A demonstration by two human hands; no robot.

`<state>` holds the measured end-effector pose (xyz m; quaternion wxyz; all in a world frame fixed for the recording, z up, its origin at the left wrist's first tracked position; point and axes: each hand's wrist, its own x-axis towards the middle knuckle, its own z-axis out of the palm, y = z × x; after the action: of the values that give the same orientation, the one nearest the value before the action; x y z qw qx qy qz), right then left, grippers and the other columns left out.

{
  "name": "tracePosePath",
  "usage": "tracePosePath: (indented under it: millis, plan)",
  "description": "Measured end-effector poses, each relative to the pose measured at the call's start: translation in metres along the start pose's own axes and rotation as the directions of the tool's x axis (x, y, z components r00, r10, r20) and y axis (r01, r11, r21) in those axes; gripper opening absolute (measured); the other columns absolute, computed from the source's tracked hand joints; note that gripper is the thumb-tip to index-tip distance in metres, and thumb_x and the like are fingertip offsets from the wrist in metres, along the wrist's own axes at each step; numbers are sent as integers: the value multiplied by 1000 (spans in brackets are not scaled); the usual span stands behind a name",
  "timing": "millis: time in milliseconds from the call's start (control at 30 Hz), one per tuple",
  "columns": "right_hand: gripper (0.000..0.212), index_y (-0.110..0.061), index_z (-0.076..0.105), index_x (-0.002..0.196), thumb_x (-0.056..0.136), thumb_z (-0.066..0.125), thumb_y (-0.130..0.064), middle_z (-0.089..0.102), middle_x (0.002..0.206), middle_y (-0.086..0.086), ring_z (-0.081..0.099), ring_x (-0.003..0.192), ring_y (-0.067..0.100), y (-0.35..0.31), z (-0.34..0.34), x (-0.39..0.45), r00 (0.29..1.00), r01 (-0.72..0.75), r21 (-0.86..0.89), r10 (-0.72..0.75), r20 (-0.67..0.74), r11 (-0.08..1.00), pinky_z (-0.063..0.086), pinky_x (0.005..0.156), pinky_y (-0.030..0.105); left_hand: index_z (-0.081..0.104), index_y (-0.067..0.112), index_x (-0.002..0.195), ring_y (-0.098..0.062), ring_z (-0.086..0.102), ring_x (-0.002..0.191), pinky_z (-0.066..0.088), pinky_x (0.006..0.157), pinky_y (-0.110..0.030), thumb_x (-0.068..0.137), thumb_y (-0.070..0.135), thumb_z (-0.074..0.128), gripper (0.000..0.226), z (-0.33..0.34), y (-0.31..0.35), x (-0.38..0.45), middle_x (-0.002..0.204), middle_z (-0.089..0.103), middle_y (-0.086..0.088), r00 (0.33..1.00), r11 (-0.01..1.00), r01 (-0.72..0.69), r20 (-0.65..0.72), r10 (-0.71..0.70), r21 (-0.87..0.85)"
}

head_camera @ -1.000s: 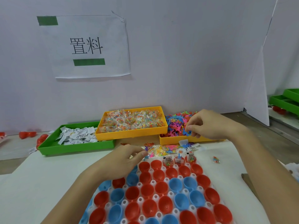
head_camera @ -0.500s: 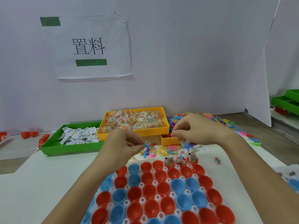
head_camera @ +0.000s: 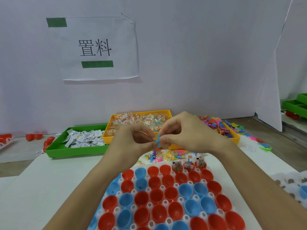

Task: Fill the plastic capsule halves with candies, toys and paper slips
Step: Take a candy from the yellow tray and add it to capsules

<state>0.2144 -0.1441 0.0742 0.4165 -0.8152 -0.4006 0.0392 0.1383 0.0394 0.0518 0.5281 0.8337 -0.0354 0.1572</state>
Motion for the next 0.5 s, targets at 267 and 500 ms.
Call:
tracePosePath:
  millis: [267,500]
  plan:
    - [6,-22,82,88,86,77,-20,74,76,-11,66,72,-3,7,8,1,984,-69,-329,119,135,942,54,63,19,76,22,79,-9,71,72,59,71,-29,83,15,77,8,4,-6,0,74,75,6,995,971,-22,101,-2,236]
    - [5,-21,80,91,89,75,-20,62,65,-19,62,62,-5,10,19,1,958,-125,-362,208,199,924,55,68,21,76,24,83,-3,69,74,58,72,-23,87,18,73,8,0,-11,1,77,74,8,996,953,-35,89,9,300]
